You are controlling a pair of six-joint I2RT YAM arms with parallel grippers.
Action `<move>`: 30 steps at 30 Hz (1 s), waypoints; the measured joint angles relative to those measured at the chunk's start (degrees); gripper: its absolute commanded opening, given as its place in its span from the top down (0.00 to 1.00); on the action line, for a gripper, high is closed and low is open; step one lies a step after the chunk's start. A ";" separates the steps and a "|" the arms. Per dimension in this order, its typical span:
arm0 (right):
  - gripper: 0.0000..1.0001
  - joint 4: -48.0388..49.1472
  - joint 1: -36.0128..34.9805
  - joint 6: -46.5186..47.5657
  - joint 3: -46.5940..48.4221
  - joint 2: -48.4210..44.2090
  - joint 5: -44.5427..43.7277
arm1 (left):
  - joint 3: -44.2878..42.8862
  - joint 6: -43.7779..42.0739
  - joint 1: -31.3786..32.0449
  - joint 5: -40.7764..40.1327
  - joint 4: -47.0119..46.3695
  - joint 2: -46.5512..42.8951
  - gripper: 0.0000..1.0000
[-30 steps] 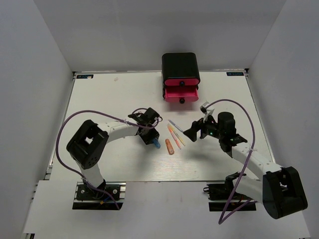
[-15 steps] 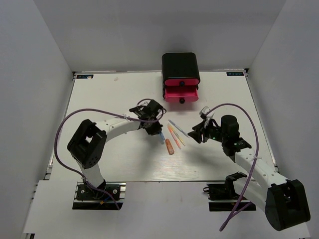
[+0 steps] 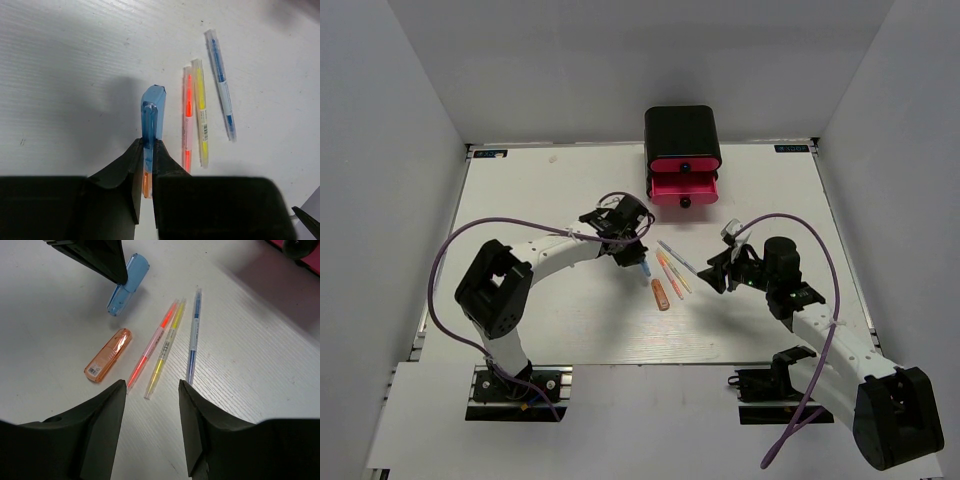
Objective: Sort the stationery into containers
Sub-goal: Pick up the stationery from the center of the board.
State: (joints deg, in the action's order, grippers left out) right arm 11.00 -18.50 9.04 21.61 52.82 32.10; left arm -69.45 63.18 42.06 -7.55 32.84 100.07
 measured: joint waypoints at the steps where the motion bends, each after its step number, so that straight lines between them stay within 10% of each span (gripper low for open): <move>1: 0.48 0.02 0.00 0.00 0.00 0.00 0.00 | -0.15 -0.28 0.00 0.00 -0.09 0.00 0.86; 30: 0.46 -0.63 0.07 0.48 -2.71 -7.41 -2.97 | -26.53 8.15 -2.75 2.10 -19.78 12.20 0.86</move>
State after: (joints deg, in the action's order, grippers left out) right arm 10.37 -18.44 9.52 18.90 45.41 29.12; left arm -95.98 71.33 39.31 -5.45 13.06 112.27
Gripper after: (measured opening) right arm 0.537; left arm 0.208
